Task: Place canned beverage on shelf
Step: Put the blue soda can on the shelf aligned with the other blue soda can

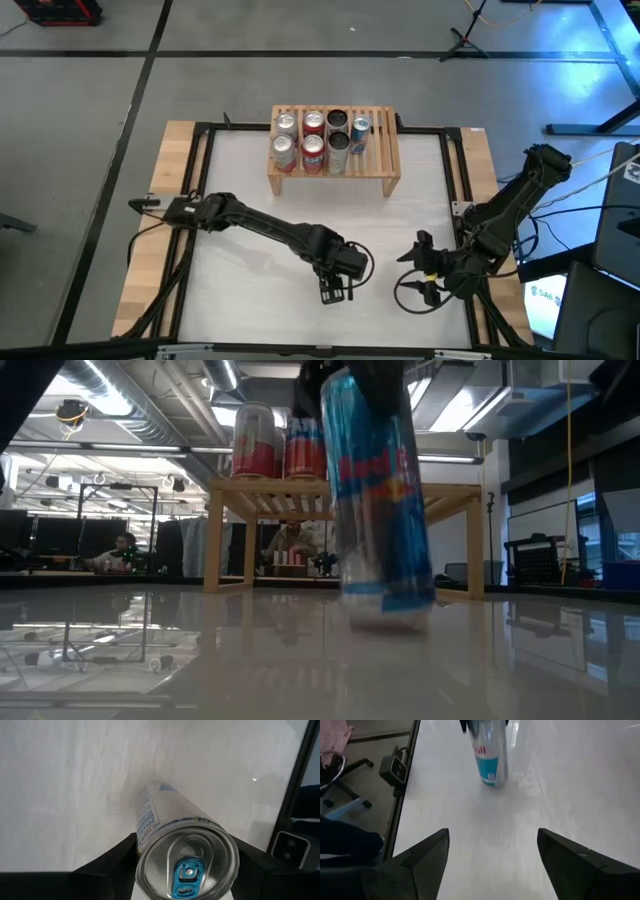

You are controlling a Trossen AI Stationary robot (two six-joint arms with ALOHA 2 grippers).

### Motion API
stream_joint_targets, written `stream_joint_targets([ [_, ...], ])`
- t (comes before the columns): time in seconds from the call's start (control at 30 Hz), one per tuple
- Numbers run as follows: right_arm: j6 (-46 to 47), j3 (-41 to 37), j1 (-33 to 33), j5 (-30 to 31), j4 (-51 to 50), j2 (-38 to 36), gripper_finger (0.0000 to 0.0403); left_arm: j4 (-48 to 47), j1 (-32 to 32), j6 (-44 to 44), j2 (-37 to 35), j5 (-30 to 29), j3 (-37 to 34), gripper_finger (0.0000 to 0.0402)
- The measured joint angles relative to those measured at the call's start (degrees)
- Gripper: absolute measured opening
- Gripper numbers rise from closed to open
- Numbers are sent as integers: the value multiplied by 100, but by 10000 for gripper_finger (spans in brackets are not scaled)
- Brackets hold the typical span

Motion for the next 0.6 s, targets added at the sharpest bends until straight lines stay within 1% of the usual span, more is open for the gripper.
stream_joint_targets([
  [0.2,-4,0,0,39,89,4,291,175,21,77,144,93,4,234],
  [0.33,22,0,0,33,113,4,291,381,21,48,156,143,6,259],
  [0.5,24,0,0,34,126,4,291,363,19,-83,168,97,66,298],
  [0.6,25,0,0,39,129,4,291,363,21,17,168,167,66,312],
])
